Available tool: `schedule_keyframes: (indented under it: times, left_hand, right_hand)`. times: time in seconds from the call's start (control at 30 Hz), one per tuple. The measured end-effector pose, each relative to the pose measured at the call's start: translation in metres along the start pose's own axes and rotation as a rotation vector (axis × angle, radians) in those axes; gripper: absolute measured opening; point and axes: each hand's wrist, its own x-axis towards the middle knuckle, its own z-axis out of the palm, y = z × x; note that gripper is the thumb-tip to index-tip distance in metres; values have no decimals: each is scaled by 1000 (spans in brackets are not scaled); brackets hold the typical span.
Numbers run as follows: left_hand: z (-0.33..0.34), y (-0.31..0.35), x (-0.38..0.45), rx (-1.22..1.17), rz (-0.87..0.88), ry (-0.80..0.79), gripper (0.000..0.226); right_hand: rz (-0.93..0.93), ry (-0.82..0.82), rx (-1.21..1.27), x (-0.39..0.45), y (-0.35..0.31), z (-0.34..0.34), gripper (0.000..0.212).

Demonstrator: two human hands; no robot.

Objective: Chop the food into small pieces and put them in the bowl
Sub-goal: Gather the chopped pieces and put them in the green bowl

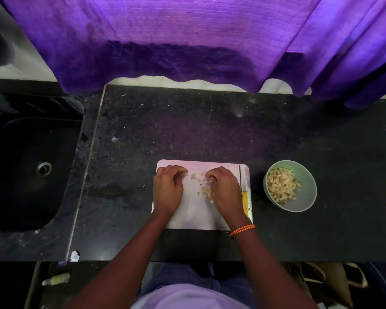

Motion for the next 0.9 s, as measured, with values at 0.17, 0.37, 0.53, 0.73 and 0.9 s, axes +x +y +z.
schedule_keyframes:
  times: [0.17, 0.37, 0.53, 0.73, 0.9]
  left_hand:
    - [-1, -6, 0, 18, -33, -26, 45]
    - [0, -8, 1, 35, -51, -29, 41]
    - [2, -7, 1, 52, -54, -26, 44]
    - [2, -7, 0, 35, -52, -16, 45]
    - [2, -6, -2, 46, -34, -24, 46]
  right_hand:
    - [-74, -38, -108, 11, -1, 17, 41]
    - [-265, -161, -270, -1, -20, 37, 45]
    - [-476, -241, -355, -19, -4, 35, 27]
    - [-258, -82, -309, -11, 9, 13, 32]
    - [-32, -103, -204, -4, 12, 10, 55]
